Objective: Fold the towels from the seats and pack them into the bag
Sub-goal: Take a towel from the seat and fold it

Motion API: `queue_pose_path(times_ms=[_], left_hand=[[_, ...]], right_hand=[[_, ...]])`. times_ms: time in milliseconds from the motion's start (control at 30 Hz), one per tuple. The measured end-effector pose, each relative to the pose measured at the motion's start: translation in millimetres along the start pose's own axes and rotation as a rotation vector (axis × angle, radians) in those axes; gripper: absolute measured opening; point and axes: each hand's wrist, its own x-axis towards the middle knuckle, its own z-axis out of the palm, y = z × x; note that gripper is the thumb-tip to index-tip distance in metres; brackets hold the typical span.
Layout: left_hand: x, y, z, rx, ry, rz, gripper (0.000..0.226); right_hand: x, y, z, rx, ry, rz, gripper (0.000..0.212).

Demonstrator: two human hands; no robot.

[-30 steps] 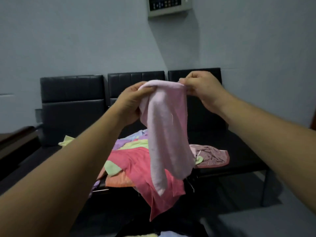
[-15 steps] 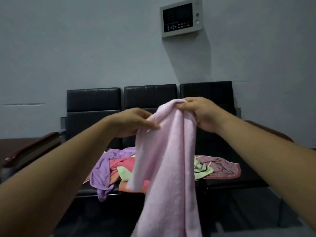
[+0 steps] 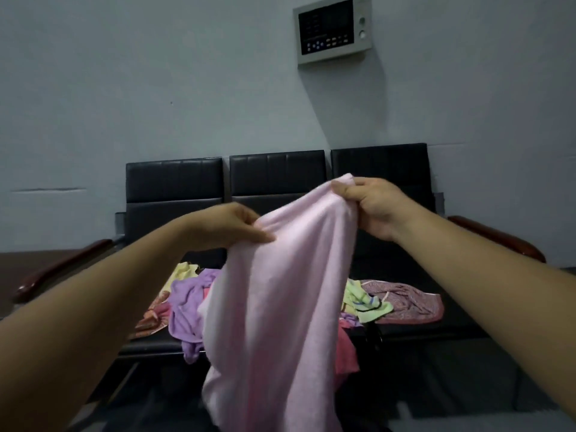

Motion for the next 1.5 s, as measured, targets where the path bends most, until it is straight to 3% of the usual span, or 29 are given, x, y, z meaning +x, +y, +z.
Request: queue_pose_path(times_ms=[67, 100, 267, 333, 467, 567, 667, 733, 800, 867, 1000, 1067, 1100, 1167, 1233, 1333, 1400, 1500], left_hand=[[3.5, -18.3, -1.4, 0.458, -0.007, -0.087, 0.027], [6.3, -27.6, -1.2, 0.558, -0.011, -0.117, 0.027], [8.8, -56.9, -1.4, 0.536, -0.069, -0.173, 0.015], [10.6, -63.6, 2.8, 0.52, -0.095, -0.179, 0.014], [17.0, -66.9, 10.9, 0.33, 0.082, -0.154, 0.012], [12.9, -53.8, 15.9, -0.122, 0.213, -0.066, 0.02], [7.5, -28.0, 18.0, -0.471, 0.176, 0.067, 0.02], [6.8, -12.9, 19.1, -0.52, 0.086, 0.131, 0.021], [7.3, -0.9, 21.9, -0.357, 0.041, 0.178, 0.023], [9.0, 6.7, 26.8, -0.19, 0.061, 0.198, 0.02], [14.6, 15.6, 36.0, -0.077, 0.191, 0.183, 0.011], [17.2, 17.3, 38.5, -0.027, 0.21, 0.19, 0.015], [17.7, 18.1, 39.2, -0.012, 0.215, 0.192, 0.017], [17.5, 19.6, 39.9, 0.018, 0.231, 0.188, 0.019], [17.5, 19.7, 39.6, 0.039, 0.246, 0.178, 0.021], [17.8, 12.9, 35.4, 0.039, 0.169, 0.119, 0.026], [16.8, 2.8, 32.5, 0.088, 0.016, 0.034, 0.027], [10.8, -18.1, 31.6, 0.116, -0.124, -0.072, 0.029]], right_hand=[[5.8, 2.8, -17.3, -0.078, 0.121, 0.003, 0.019], [7.9, 6.4, -24.3, -0.119, 0.172, 0.011, 0.016], [13.9, 25.6, -46.9, -0.17, 0.425, 0.015, 0.012], [12.9, 28.7, -50.7, -0.233, 0.444, 0.007, 0.003], [12.7, 33.4, -52.2, -0.408, 0.442, -0.063, 0.007], [15.4, 35.7, -53.7, -0.479, 0.457, -0.096, 0.011], [19.7, 39.4, -51.4, -0.523, 0.472, -0.143, 0.014], [21.0, 42.7, -47.3, -0.551, 0.454, -0.159, 0.016], [18.7, 44.4, -40.8, -0.552, 0.399, -0.153, 0.005], [14.1, 44.6, -29.8, -0.538, 0.329, -0.169, 0.01], [1.0, 37.7, -1.3, -0.46, 0.114, -0.176, 0.028], [-7.5, 33.4, 12.3, -0.426, -0.069, -0.143, 0.02], [-12.3, 31.7, 18.2, -0.45, -0.155, -0.136, 0.017], [-17.6, 31.2, 26.3, -0.6, -0.233, -0.151, 0.031], [-20.6, 30.3, 32.1, -0.761, -0.213, -0.207, 0.03], [-19.8, 29.7, 30.8, -0.789, -0.133, -0.232, 0.014], [-16.0, 32.3, 25.6, -0.625, -0.098, -0.173, 0.01], [-10.0, 34.3, 9.9, -0.178, -0.045, -0.012, 0.014]])
